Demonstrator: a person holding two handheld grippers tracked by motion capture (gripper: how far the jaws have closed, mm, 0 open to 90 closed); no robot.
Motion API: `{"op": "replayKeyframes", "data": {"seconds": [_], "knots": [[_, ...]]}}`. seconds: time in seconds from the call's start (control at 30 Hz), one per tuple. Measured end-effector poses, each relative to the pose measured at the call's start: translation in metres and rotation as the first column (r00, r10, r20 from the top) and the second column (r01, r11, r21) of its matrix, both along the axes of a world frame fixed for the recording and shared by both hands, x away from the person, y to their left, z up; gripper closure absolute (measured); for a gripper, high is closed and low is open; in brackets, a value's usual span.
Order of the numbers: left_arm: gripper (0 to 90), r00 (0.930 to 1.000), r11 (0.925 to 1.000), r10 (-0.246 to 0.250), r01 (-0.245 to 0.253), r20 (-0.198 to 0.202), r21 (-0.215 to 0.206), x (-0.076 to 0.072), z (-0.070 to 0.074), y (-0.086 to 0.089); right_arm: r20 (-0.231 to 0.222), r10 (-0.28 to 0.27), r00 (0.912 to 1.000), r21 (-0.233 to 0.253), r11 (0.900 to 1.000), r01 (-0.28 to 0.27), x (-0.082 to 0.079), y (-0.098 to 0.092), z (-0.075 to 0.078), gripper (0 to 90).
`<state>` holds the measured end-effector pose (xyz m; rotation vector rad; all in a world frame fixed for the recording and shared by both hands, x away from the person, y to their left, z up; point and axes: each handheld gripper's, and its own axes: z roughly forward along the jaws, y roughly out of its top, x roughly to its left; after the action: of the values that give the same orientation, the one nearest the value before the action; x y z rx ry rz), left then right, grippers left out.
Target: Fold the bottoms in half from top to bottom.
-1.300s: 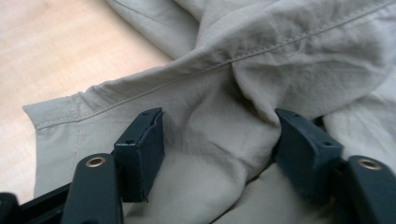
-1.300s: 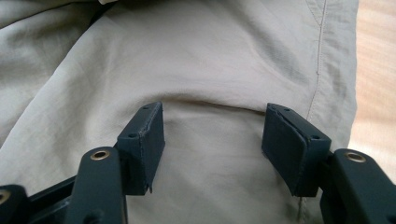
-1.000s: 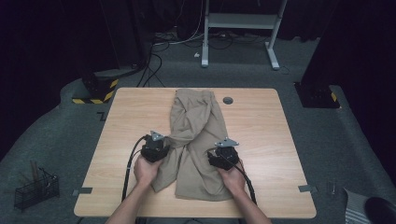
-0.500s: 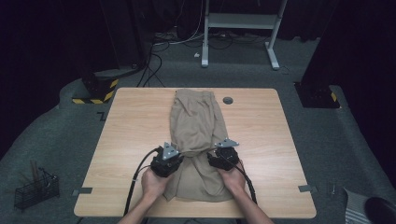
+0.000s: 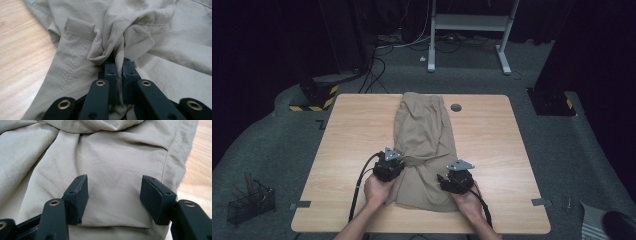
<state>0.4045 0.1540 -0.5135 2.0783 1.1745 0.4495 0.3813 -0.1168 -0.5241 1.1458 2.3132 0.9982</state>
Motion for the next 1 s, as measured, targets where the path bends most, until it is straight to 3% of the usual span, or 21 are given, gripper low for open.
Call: {"op": "replayKeyframes", "data": {"seconds": [0.1, 0.13, 0.2, 0.3, 0.37, 0.5, 0.6, 0.67, 0.73, 0.8, 0.87, 0.9, 1.0], "knots": [[85.4, 0.9995, 0.9994, 0.030, -0.030, -0.011, -0.017, 0.008, 0.008, 0.007, -0.001, 0.000, 1.0000, 0.001, 1.000, 0.000, 0.010, 0.007, 0.000, 39.4], [85.6, 0.9995, 0.9988, 0.030, -0.030, 0.006, -0.038, 0.006, 0.014, 0.008, -0.002, -0.005, 1.0000, 0.002, 1.000, 0.005, 0.013, 0.009, 0.000, 39.4], [85.8, 0.9985, 0.9980, 0.015, -0.012, 0.052, -0.062, -0.002, 0.029, 0.007, 0.000, -0.011, 0.9999, 0.000, 1.000, 0.011, 0.017, 0.012, 0.000, 39.4], [85.8, 0.9916, 0.9968, -0.044, 0.052, 0.121, -0.060, -0.021, 0.053, -0.004, -0.001, -0.015, 0.9999, 0.001, 1.000, 0.015, 0.018, 0.013, 0.000, 39.5], [85.7, 0.9891, 0.9944, -0.078, 0.086, 0.125, -0.062, -0.028, 0.057, -0.014, 0.001, -0.014, 0.9999, -0.002, 1.000, 0.014, 0.018, 0.013, 0.000, 39.5], [84.7, 0.9885, 0.9907, -0.136, 0.136, 0.066, 0.015, -0.026, 0.036, -0.039, -0.001, -0.014, 0.9999, 0.002, 1.000, 0.014, 0.018, 0.013, 0.000, 39.2], [83.5, 0.9912, 0.9900, -0.132, 0.132, 0.006, 0.050, -0.021, 0.015, -0.049, -0.005, -0.007, 1.0000, 0.000, 1.000, 0.007, 0.016, 0.010, 0.000, 39.0], [83.5, 0.9922, 0.9899, -0.125, 0.125, -0.005, 0.067, -0.018, 0.007, -0.049, -0.009, -0.010, 0.9999, 0.001, 1.000, 0.010, 0.010, 0.005, 0.003, 39.7], [83.7, 0.9933, 0.9913, -0.115, 0.116, -0.006, 0.063, -0.015, 0.004, -0.045, 0.006, -0.006, 1.0000, 0.009, 1.000, 0.006, 0.000, -0.002, 0.005, 41.1], [84.1, 0.9944, 0.9915, -0.105, 0.105, 0.001, 0.076, -0.012, 0.004, -0.043, 0.000, -0.004, 1.0000, -0.012, 1.000, 0.004, -0.007, -0.008, 0.005, 42.0], [84.6, 0.9958, 0.9940, -0.092, 0.091, 0.004, 0.061, -0.006, 0.002, -0.039, 0.006, 0.003, 1.0000, -0.033, 0.999, -0.003, -0.010, -0.010, 0.003, 42.3], [84.7, 0.9973, 0.9963, -0.074, 0.074, -0.003, 0.044, -0.001, 0.001, -0.035, 0.009, 0.005, 0.9999, -0.028, 1.000, -0.005, -0.010, -0.010, 0.002, 42.4], [84.8, 0.9990, 0.9972, -0.043, 0.043, -0.017, 0.061, 0.012, 0.004, -0.030, 0.023, 0.006, 0.9997, -0.018, 1.000, -0.005, 0.000, -0.002, 0.000, 42.3]]}}
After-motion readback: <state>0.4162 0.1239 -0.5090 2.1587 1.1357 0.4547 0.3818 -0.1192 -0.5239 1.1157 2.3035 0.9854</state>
